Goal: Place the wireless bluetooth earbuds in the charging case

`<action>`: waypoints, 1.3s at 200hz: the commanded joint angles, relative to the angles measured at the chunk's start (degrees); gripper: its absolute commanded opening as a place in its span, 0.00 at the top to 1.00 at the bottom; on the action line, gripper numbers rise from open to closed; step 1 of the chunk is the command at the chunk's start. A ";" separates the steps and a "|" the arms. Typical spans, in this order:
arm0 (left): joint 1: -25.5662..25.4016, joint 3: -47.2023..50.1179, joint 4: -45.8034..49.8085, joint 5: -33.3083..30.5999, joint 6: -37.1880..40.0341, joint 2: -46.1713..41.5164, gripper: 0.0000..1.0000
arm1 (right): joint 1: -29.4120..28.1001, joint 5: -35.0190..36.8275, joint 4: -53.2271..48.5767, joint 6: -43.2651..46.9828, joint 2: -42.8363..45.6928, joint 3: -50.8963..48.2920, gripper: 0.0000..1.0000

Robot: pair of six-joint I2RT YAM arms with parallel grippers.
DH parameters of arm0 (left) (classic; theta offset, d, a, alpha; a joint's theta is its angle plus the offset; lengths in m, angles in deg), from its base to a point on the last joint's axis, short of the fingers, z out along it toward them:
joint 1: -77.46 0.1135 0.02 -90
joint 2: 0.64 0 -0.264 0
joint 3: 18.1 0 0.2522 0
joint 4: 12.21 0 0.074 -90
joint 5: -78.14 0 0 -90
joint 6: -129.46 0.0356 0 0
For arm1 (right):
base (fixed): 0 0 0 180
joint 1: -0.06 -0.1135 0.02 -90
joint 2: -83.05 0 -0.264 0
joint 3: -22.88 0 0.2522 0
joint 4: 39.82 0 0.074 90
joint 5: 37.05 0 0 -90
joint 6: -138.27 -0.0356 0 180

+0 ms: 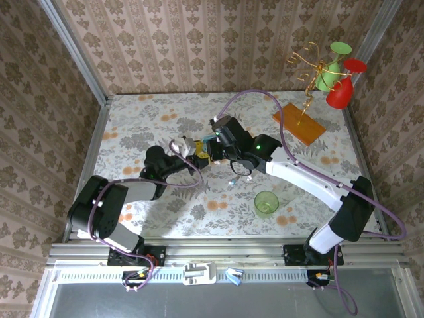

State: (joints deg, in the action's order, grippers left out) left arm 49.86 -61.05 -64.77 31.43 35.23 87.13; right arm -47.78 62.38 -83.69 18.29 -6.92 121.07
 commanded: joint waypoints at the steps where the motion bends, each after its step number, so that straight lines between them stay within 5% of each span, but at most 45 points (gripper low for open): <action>1: -0.27 -1.13 -2.63 1.58 0.80 -1.18 0.73 | 0.09 -1.17 1.45 0.92 -0.98 2.13 0.87; 195: 0.09 -1.29 -0.60 0.12 1.22 -2.72 0.73 | 0.51 -3.32 -3.75 1.27 -4.46 4.07 0.86; 260: 0.26 -1.22 -1.00 0.47 1.02 -2.36 0.73 | 1.08 -3.98 -2.77 1.24 -3.50 4.07 0.63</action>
State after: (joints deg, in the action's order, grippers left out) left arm 49.78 -61.05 -63.79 31.78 35.26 85.86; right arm -47.12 58.62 -84.96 19.36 -11.14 123.73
